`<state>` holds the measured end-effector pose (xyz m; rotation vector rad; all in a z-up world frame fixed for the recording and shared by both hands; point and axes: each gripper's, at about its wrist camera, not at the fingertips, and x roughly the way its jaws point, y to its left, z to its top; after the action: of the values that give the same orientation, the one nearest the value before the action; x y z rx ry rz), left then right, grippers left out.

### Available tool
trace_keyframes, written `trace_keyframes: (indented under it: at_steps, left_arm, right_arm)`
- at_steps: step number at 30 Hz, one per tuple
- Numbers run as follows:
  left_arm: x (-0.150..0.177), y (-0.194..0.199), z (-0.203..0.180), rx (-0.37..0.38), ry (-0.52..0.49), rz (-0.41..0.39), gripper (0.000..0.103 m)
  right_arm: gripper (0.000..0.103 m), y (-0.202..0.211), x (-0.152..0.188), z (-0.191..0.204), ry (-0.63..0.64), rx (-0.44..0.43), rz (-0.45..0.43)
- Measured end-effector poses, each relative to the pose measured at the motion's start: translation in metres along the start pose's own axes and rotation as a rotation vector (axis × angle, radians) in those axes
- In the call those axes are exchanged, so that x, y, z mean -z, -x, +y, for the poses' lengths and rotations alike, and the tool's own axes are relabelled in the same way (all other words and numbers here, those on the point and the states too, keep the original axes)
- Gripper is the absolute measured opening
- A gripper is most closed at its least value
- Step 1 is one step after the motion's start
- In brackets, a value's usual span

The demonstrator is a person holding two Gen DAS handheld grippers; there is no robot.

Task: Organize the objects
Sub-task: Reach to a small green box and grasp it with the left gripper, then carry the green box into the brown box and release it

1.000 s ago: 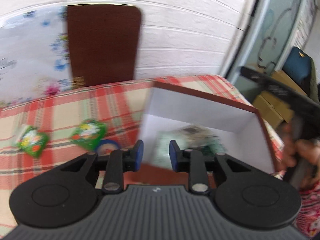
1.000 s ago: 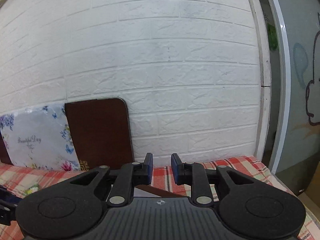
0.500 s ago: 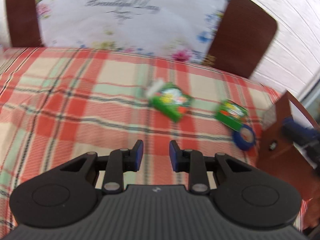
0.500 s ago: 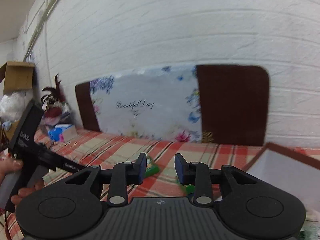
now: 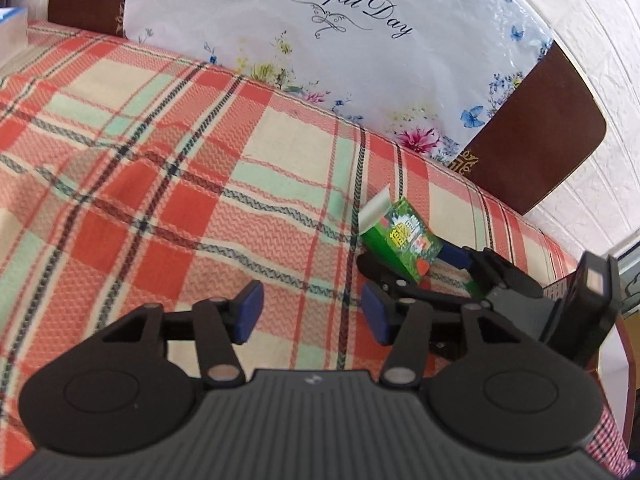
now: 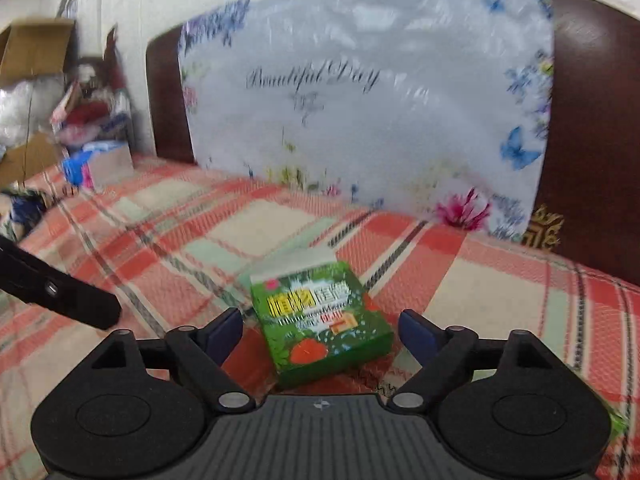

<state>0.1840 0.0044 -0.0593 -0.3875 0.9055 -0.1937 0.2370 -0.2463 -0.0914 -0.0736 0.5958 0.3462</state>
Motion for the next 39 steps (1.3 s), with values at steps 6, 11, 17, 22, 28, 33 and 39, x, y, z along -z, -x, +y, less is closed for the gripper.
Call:
trace_keyframes:
  at_steps: [6,11,17,22,28,33,39]
  left_arm:
    - [0.011,-0.006,-0.013,0.056,-0.008,0.027,0.06]
    - [0.043,-0.009,-0.034,0.119,-0.046,0.09,0.044]
    - [0.055,0.019,-0.08,0.191,-0.137,0.081,0.039]
    - [0.055,0.051,-0.163,0.322,-0.284,0.004,0.039]
    - [0.079,0.043,-0.271,0.438,-0.47,0.011,0.043]
    - [0.107,0.012,-0.33,0.413,-0.591,0.039,0.047]
    - [0.108,0.003,-0.326,0.273,-0.64,-0.027,0.051]
  right_arm:
    - [0.063,0.032,0.013,0.013,0.022,-0.029,0.015]
    - [0.063,0.083,0.046,0.028,-0.081,-0.07,-0.02]
    - [0.06,0.138,0.069,0.033,-0.199,-0.022,-0.11]
    - [0.06,0.205,0.065,0.016,-0.176,0.125,-0.277]
    - [0.061,0.281,0.08,-0.024,-0.162,0.381,-0.408]
    - [0.064,0.304,0.109,-0.069,-0.219,0.554,-0.374]
    - [0.073,0.304,0.131,-0.105,-0.303,0.656,-0.327]
